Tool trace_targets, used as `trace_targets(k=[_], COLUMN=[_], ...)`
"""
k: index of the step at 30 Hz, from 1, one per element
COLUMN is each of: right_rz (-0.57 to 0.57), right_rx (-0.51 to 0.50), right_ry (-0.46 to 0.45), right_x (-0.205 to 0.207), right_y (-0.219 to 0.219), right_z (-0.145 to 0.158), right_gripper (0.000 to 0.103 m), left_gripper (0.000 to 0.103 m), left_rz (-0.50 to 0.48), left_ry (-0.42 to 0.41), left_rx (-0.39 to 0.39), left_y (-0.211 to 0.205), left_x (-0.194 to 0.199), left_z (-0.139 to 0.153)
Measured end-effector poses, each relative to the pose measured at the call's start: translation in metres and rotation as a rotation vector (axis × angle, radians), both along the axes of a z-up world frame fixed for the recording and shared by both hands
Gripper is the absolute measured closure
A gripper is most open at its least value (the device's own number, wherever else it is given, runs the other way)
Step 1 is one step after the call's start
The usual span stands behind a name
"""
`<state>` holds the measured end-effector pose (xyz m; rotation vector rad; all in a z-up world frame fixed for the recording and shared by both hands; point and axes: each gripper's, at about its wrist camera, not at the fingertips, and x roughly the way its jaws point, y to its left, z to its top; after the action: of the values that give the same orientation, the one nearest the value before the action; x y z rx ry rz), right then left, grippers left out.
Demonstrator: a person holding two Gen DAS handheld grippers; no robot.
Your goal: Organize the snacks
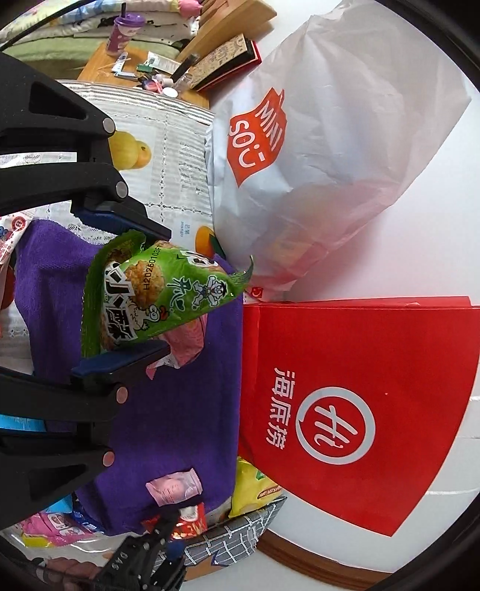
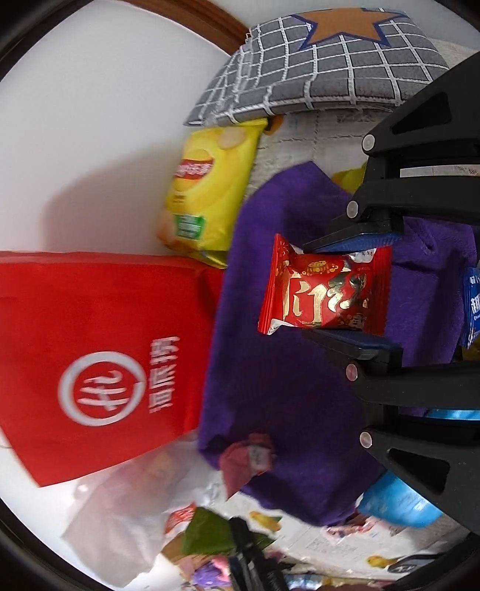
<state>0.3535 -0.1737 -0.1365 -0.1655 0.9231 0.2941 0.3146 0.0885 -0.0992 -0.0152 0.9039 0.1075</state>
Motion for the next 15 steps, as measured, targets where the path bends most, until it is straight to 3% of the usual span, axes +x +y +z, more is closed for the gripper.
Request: trace_targets(k=[8,15], right_rz=[0.030,0.030], right_rx=[-0.070,-0.049], right_ry=[0.035,0.093], right_x=[0.002,0.008], right_y=[0.004,-0.001], right_z=[-0.012,-0.021], right_gripper=[0.066,0.066], left_gripper=[0.052,0.051], left_rz=[0.019,0.023], left_ry=[0.020,0.020], left_rx=[-0.004,0.003], left_y=[0.002,0.000], left_x=[0.004,0.003], left_z=[-0.006,-0.006])
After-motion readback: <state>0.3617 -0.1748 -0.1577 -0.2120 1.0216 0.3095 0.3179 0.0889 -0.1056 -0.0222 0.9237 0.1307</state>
